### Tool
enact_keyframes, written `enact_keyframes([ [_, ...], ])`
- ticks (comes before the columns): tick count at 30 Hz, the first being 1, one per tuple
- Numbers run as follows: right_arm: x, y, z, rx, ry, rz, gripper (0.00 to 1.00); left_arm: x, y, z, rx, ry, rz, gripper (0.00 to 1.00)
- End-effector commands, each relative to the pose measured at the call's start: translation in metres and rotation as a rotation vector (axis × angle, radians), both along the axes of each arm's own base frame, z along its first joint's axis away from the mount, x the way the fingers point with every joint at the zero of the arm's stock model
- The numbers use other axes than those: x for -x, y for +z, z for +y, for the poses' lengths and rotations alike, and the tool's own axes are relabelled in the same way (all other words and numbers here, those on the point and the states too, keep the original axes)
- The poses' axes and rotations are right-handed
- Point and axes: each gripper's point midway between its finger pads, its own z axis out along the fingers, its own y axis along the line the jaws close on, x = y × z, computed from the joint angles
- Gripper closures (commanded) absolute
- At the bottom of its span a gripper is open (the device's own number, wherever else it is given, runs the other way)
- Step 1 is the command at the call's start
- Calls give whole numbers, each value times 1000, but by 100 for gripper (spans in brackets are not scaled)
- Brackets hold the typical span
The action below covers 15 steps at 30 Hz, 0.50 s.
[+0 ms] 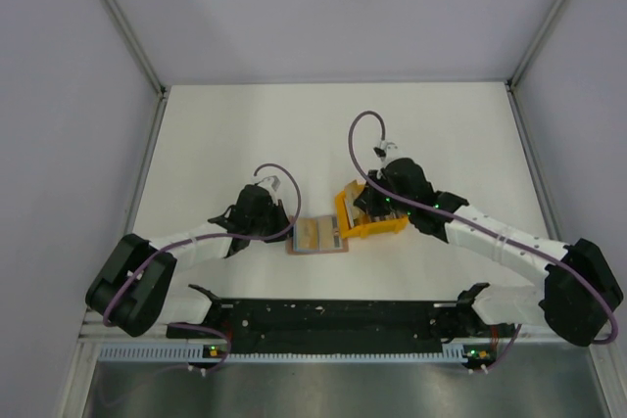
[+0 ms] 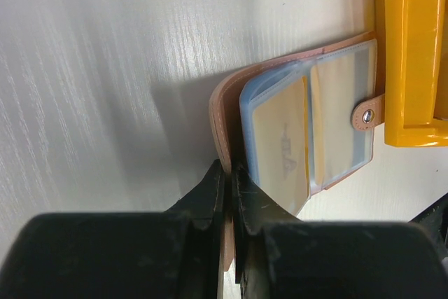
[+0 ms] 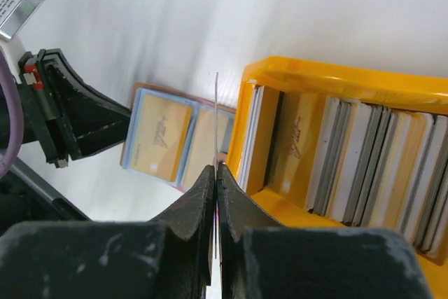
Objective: Put the credit cards into the card holder
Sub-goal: Move the storage box to the center of the board.
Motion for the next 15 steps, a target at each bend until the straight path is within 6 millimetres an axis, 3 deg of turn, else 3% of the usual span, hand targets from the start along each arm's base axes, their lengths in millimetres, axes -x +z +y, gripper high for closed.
enact_keyframes([
  [1,2,22,29,-175,-17,-44,100,-7,18,-10,52,-19,-36,100],
  [9,25,22,66,-323,20,-50,100,-2,19,-4,39,-1,-39,100],
  [15,34,12,83,-345,56,-23,100,6,16,5,21,20,-35,100],
])
